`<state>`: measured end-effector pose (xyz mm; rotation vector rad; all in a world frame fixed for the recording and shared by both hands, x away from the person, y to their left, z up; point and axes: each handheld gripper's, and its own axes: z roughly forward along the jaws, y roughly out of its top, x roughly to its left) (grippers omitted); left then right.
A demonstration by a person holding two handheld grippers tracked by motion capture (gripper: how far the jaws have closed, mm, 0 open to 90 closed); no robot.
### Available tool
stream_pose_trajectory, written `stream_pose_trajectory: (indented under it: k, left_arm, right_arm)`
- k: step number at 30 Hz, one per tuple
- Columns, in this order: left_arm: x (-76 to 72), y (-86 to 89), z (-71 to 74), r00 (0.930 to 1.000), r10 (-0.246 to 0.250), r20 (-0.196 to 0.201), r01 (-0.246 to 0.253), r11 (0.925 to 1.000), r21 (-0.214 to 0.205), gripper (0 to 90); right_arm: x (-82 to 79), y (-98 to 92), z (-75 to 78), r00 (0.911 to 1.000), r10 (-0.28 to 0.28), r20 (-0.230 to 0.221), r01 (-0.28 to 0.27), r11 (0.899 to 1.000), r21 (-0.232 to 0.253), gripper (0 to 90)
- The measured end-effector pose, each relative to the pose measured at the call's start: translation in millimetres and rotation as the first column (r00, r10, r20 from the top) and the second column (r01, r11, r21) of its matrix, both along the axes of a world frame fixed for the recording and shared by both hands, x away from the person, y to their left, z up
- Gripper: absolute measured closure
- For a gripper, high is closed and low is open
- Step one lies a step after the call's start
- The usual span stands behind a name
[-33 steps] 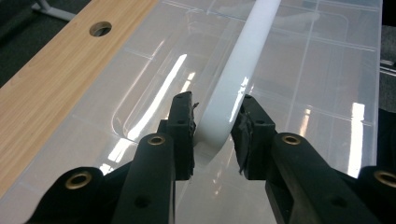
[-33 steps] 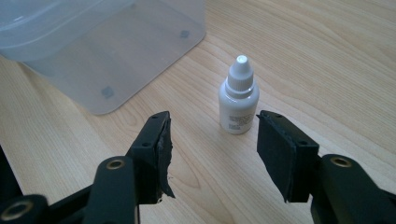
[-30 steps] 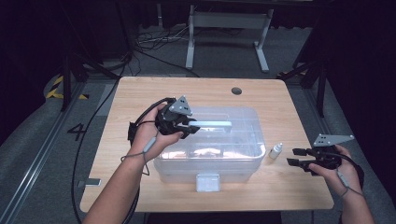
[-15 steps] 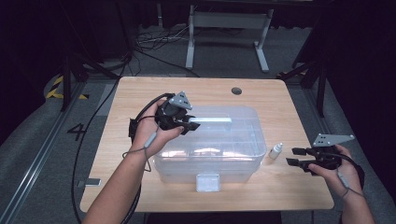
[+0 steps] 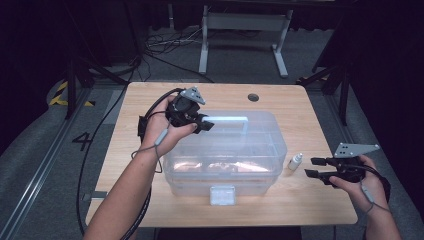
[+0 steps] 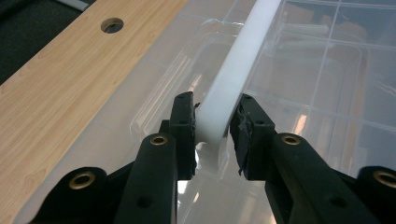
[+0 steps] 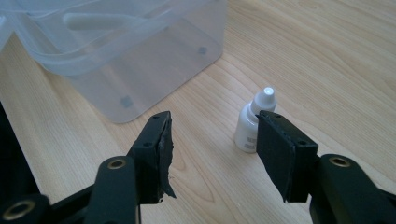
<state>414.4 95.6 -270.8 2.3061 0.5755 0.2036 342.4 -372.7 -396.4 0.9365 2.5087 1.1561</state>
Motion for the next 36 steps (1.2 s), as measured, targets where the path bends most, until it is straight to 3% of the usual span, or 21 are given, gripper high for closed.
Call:
stream_pose_trajectory:
  k: [8,18,21,28,29,33,36]
  left_arm:
    - [16.3,3.0,5.1,0.9995,0.000,-0.031,-0.001,0.9994,-0.036,71.4]
    - [36.6,2.6,13.4,0.9974,0.005,-0.072,-0.007,0.9995,-0.029,71.4]
    - [39.2,2.5,14.4,0.9971,0.006,-0.076,-0.008,0.9996,-0.027,71.5]
    - [40.5,2.4,14.6,0.9969,0.007,-0.079,-0.009,0.9996,-0.028,71.5]
    - [40.5,2.4,14.6,0.9969,0.007,-0.079,-0.009,0.9996,-0.028,71.5]
    - [41.1,2.4,14.7,0.9965,0.007,-0.083,-0.009,0.9996,-0.027,71.6]
    - [41.6,2.3,14.9,0.9962,0.008,-0.087,-0.011,0.9996,-0.028,71.5]
  right_arm:
    - [-4.5,6.7,9.3,0.9991,0.032,0.030,-0.032,0.999,0.013,48.3]
    - [-9.7,17.0,16.8,0.9976,0.058,0.037,-0.059,0.998,0.033,53.5]
    - [-12.4,21.2,21.5,0.9962,0.082,0.031,-0.083,0.995,0.049,59.7]
    - [-21.1,36.9,35.9,0.9885,0.133,0.072,-0.139,0.986,0.096,76.0]
    - [-21.1,36.9,35.9,0.9885,0.133,0.072,-0.139,0.986,0.096,76.0]
    - [-20.7,49.5,36.6,0.9795,0.176,0.098,-0.189,0.972,0.138,89.6]
    - [-18.4,60.5,31.2,0.9782,0.178,0.107,-0.194,0.968,0.159,90.0]
